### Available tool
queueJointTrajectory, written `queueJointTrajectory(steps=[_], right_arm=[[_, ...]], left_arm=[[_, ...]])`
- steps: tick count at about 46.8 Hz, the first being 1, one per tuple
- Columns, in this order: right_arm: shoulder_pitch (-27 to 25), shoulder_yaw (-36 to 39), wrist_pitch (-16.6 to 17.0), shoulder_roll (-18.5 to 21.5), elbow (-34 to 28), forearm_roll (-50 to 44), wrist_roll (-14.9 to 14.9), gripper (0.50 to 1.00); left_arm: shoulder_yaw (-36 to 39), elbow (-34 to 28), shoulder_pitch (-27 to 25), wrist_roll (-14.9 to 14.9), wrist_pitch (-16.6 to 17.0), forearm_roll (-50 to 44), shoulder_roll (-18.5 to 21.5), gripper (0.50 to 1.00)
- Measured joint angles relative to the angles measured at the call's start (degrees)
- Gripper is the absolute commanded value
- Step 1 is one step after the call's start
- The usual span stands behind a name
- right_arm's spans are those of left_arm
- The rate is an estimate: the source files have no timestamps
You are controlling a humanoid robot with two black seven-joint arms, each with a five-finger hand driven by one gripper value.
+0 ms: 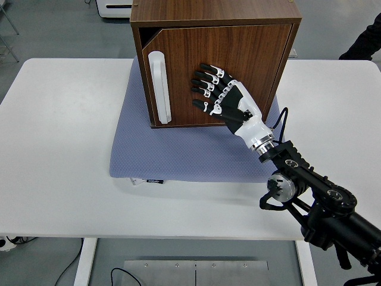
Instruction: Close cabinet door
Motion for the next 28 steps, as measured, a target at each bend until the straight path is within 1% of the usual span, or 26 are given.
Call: queueJointTrajectory(steps=[5,13,18,25,28], right_arm=[[0.18,0.12,-1.49,0.00,-0.56,0.02,-0.69,1.000],[0.26,0.14,-1.53,0.00,-0.50,0.20,-0.90,1.000],[-0.08,-0.15,-0.39,-0.01,0.26,0.12,-0.64,1.000],[-0.61,-0.43,4.15,-0.01,2.01,-0.36,0.03,1.000],[-0.96,-0.48,5.07,-0.01,3.07,-0.50,0.53,1.000]], left_arm=[[0.00,0.00,0.00,0.00,0.00,0.00,0.00,1.000],[0.01,0.00,0.00,0.00,0.00,0.00,0.00,1.000],[0.00,0.02,0.00,0.00,0.00,0.01,0.00,1.000],[0.01,0.02,0.00,0.00,-0.01,0.02,0.00,1.000],[0.00,0.02,0.00,0.00,-0.01,0.03,0.00,1.000]])
